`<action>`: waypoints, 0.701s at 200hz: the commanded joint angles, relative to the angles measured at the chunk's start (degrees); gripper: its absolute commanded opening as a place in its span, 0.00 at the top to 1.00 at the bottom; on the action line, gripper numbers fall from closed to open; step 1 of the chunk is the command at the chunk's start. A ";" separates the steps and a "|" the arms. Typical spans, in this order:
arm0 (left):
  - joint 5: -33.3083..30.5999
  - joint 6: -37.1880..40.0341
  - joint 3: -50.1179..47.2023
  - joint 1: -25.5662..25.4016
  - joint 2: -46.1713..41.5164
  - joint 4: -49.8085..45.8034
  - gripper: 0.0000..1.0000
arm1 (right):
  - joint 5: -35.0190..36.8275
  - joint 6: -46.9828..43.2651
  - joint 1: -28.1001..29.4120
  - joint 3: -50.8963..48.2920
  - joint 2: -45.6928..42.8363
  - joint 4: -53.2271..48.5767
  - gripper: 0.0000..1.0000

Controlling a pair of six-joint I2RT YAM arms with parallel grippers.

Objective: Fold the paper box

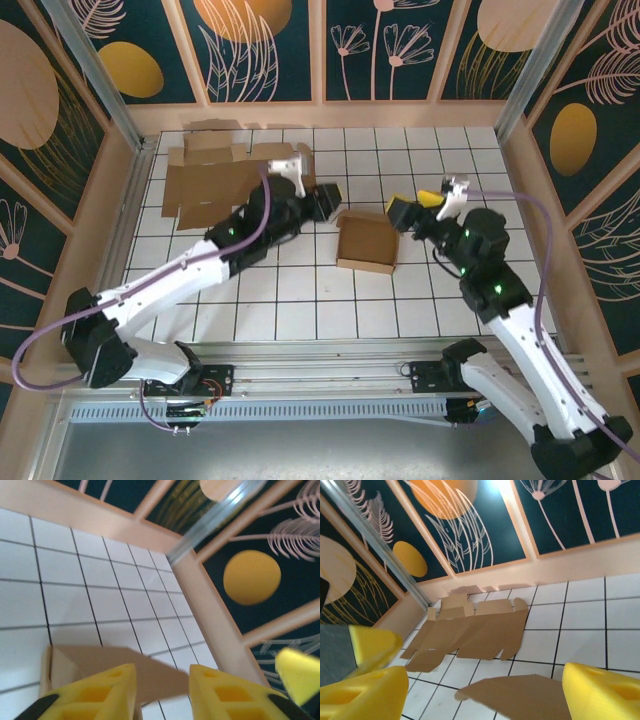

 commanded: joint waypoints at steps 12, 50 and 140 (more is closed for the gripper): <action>8.10 7.07 13.75 5.40 14.06 -17.56 0.60 | -17.61 8.05 -11.92 7.53 15.06 -9.40 0.20; 19.15 10.06 21.42 5.46 26.97 -23.55 0.60 | -20.36 5.47 -12.99 7.09 23.37 -12.21 0.30; 27.31 1.21 2.70 5.48 21.31 -7.97 0.61 | -15.54 11.39 -12.59 -6.08 18.84 -6.81 0.38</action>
